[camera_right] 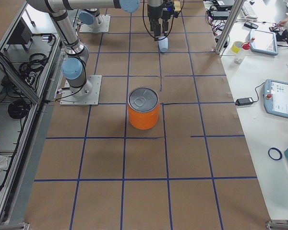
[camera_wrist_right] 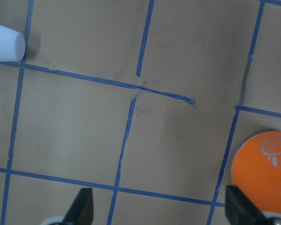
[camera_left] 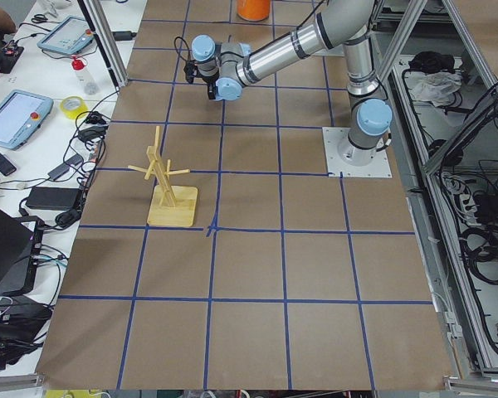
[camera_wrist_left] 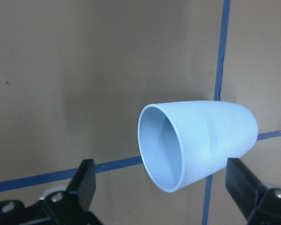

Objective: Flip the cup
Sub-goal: 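Grasp the lying cup's closed end with the left gripper while the right arm withdraws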

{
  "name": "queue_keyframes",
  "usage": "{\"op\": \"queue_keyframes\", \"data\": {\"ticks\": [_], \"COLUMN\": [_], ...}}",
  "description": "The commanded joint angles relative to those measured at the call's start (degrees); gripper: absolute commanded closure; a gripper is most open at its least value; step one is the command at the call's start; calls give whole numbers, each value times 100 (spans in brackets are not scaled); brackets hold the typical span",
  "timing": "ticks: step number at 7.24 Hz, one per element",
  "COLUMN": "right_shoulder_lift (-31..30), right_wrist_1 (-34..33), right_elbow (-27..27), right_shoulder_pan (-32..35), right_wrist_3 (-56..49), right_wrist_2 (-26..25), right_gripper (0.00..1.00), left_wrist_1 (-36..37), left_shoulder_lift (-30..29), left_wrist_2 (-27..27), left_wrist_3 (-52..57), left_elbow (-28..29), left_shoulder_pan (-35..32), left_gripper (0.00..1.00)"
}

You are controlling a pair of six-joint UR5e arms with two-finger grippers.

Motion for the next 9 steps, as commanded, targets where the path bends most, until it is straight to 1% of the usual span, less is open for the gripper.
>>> {"op": "queue_keyframes", "data": {"ticks": [1, 3, 4, 5, 6, 7, 8, 9], "right_shoulder_lift": [-17, -17, 9, 9, 9, 9, 9, 9], "right_wrist_1": [8, -35, -227, -237, -237, -237, -237, -229], "right_elbow": [0, 0, 0, 0, 9, 9, 9, 9], "right_shoulder_pan": [2, 2, 2, 2, 2, 2, 2, 2], "right_wrist_3": [741, 931, 922, 922, 922, 922, 922, 922], "right_wrist_2": [23, 23, 23, 40, 40, 32, 32, 32], "right_gripper": [0, 0, 0, 0, 0, 0, 0, 0], "left_wrist_1": [23, -21, -21, -13, -21, -13, -30, 5], "left_shoulder_lift": [-63, -98, -107, -116, -142, -195, -195, -195], "left_wrist_2": [-156, -296, -314, -341, -445, -464, -455, -438], "left_wrist_3": [-3, -151, -265, -388, -407, -407, -581, -652], "left_elbow": [-44, -62, -62, -62, -62, -53, -9, 0], "left_shoulder_pan": [-90, -143, -161, -196, -231, -232, -249, -249], "left_gripper": [16, 15, 15, 15, 30, 85, 100, 100]}}
